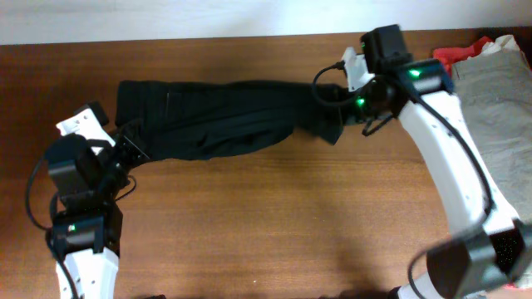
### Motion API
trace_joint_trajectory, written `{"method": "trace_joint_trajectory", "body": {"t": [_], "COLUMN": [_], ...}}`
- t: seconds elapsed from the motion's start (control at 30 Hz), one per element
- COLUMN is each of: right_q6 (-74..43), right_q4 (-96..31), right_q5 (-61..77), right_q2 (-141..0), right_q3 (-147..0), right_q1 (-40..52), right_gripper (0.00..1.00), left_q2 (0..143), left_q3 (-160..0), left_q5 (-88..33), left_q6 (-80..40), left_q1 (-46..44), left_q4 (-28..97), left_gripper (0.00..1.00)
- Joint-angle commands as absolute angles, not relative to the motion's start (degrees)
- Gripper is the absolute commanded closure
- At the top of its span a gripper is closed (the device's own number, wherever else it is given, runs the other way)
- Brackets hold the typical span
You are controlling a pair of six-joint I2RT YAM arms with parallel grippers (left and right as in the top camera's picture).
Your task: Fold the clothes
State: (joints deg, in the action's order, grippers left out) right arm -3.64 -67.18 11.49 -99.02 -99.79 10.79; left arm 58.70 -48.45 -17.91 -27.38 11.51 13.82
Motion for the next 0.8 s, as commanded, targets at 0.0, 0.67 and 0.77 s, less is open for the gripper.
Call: {"method": "trace_joint_trajectory", "body": {"t": [0.0, 0.67, 0.77], "right_q6": [-5.5, -43.42, -45.95], "right_q4": [-69.04, -72.42, -67.31], "right_q5": [-6.76, -17.72, -16.51], "right_q2": [-88.84, -53.91, -55.51], "right_q3": [-101.6, -54.37, -48.07], "right_q1": [6.72, 12.47, 12.47], "right_gripper": [0.96, 0.96, 0.96], "left_q2": [52.1, 29.26, 24.4], "left_q3": [-50.74, -37.47, -32.12], "left_q5": [-6.26, -9.72, -10.24], "left_q6": [-24.29, -28.21, -32.6], "left_q1": [14.52, 14.02, 13.17], "left_q4": [15.4, 63.13, 62.46], "left_gripper": [0.99, 0.99, 0.99]}}
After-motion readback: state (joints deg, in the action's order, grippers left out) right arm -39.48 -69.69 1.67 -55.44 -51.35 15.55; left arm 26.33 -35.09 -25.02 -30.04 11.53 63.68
